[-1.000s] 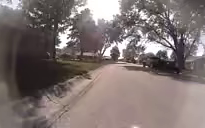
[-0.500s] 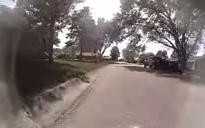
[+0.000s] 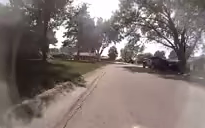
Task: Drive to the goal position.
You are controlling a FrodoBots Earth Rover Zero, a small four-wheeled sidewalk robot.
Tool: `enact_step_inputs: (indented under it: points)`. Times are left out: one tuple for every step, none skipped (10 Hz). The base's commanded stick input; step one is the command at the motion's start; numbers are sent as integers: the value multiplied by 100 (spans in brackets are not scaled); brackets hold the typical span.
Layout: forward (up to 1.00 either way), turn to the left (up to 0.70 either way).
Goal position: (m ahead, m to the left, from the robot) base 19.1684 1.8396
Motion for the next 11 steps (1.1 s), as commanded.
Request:
enact_step_inputs:
  points:
    - [100, 0]
    - [100, 0]
    - [100, 0]
    - [100, 0]
    - [100, -11]
    - [100, -24]
    - [100, 0]
    - [100, 0]
    - [100, 0]
    - [100, 0]
    - [100, 0]
